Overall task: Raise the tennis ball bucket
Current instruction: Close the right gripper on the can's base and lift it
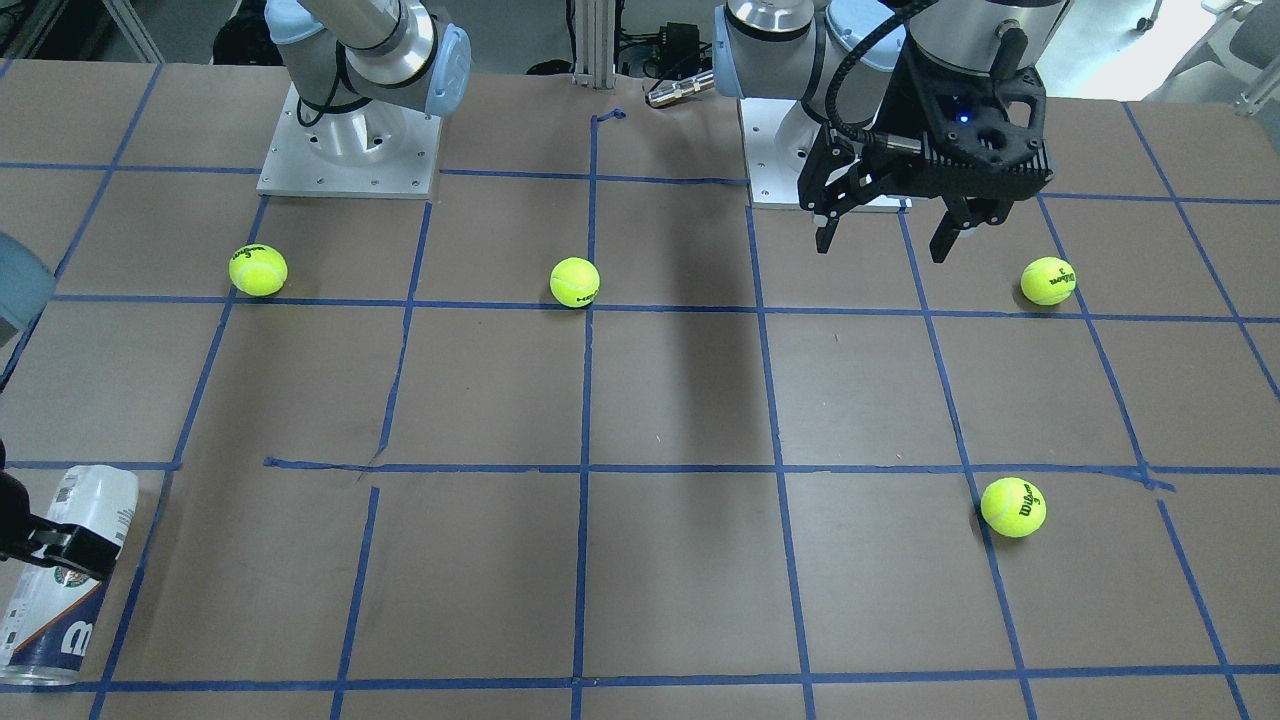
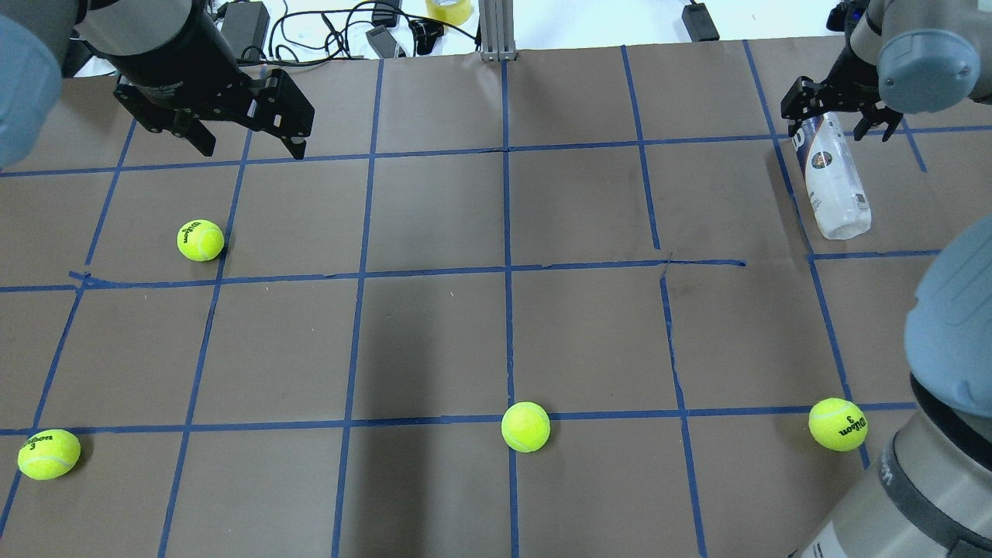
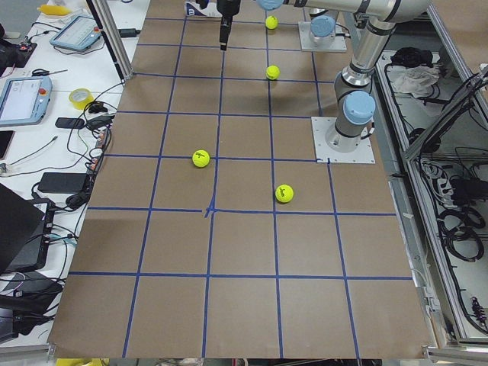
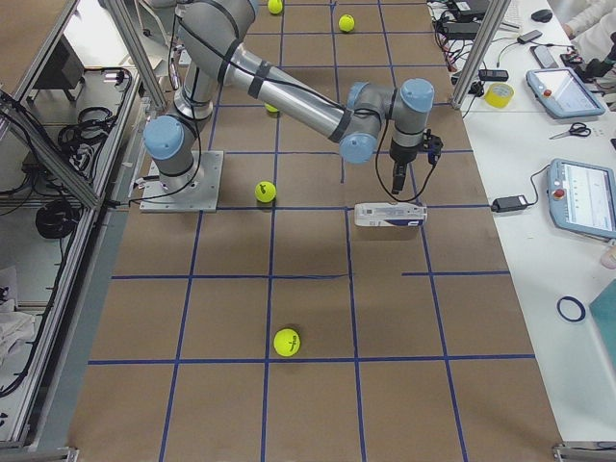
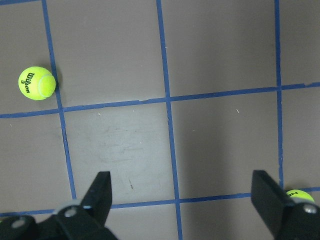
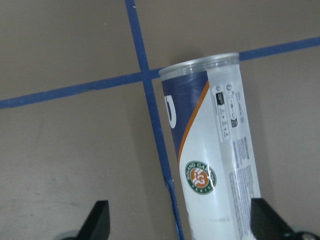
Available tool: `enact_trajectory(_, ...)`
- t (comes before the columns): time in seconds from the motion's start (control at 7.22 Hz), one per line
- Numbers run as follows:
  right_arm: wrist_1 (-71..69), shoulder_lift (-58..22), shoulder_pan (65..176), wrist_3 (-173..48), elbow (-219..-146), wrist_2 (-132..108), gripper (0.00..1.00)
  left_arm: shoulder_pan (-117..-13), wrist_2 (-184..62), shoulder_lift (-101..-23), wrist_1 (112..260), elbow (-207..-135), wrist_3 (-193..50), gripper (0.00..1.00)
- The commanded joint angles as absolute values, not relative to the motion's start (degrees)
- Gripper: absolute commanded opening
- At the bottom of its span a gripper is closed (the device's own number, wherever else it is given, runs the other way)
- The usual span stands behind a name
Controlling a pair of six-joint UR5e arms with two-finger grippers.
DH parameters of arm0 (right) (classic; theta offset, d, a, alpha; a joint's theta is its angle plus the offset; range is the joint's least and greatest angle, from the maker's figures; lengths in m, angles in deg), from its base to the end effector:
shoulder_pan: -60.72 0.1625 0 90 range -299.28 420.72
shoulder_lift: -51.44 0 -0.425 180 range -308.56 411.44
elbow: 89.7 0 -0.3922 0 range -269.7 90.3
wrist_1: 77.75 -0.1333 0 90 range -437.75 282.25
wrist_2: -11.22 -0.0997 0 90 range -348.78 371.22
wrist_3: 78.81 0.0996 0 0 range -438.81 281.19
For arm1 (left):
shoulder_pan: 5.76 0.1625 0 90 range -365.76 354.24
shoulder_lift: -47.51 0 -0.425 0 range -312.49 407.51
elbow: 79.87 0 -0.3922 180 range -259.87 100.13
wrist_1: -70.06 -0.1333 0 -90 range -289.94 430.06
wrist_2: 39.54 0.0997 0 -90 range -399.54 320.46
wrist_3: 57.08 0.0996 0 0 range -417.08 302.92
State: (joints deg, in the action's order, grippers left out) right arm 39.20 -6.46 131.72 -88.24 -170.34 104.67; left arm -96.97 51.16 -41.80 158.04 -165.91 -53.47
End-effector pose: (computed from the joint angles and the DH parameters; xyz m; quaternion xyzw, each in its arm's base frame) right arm -0.1057 -0.6979 0.2791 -0.0844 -0.9953 0.0282 0.0382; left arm -0.1425 -0.4935 0.5319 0.0416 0.9974 -0.0580 0.0073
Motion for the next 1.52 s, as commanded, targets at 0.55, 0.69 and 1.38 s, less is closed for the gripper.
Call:
enact_trajectory(0.55,46.18,0.38,130.42,-99.20,-169.94,105.17,1.00,-95.93,50.73,-41.79,158.21,-165.92,-52.69,1.00)
enact_trajectory(0.69,46.18,0.81,130.33,-99.55,-169.86,105.26,1.00,-95.93,50.55,-41.79,158.30,-165.92,-52.78,1.00)
enact_trajectory(1.38,49.78,3.01,129.98,-103.51,-169.42,104.38,1.00,-95.93,50.72,-41.70,158.30,-165.92,-52.78,1.00)
